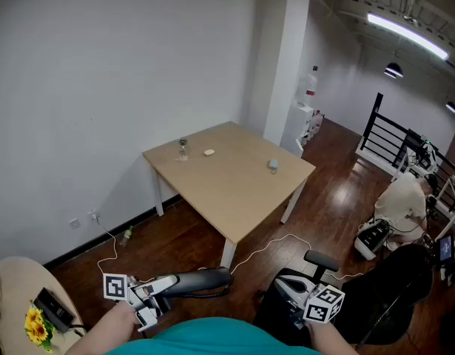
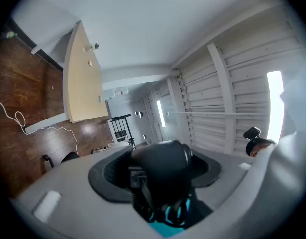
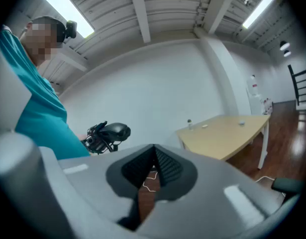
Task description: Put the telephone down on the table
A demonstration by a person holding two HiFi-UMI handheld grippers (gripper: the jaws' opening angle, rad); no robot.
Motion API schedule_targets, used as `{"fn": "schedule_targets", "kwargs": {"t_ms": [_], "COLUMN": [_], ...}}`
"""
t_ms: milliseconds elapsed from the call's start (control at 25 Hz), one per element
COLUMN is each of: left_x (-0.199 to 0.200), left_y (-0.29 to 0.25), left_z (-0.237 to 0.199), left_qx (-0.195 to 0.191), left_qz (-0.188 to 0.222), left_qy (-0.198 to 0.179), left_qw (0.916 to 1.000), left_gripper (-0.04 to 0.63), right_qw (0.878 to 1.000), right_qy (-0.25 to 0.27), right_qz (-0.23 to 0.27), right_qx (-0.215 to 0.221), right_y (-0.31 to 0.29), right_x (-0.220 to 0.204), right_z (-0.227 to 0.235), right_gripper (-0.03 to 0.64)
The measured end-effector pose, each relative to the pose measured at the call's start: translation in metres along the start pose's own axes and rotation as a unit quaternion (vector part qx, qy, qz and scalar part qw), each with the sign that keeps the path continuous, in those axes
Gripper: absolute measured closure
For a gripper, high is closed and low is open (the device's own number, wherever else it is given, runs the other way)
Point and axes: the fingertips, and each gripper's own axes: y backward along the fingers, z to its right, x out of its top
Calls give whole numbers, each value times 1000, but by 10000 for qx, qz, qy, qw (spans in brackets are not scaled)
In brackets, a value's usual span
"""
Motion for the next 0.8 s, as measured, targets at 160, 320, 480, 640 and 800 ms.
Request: {"fn": "schedule_targets", "kwargs": {"t_ms": [160, 320, 480, 640, 800], "left_x": [-10, -22, -36, -48, -46], "left_y": [-22, -41, -61, -76, -81], "left_z": [1, 3, 1, -5, -14], "left_qx": [-1, -11, 8, 26, 34], "left_qz": [21, 79, 235, 403, 475], "left_qy": [59, 55, 87, 179, 280], "left_qw": [10000, 10000, 9997, 9990, 9985], "left_gripper": [285, 285, 285, 285, 285], "right_qw": [10000, 10000, 9998, 9997, 9995], "right_qy": [-1, -22, 4, -35, -125], "right_qz": [-6, -3, -23, -90, -163], "right_qx": [5, 31, 181, 241, 228], "right_y": [17, 35, 53, 66, 63], "right_x": [0, 1, 3, -2, -5], "right_z": [15, 31, 46, 63, 79], "right_gripper": [615, 615, 615, 614, 615]}}
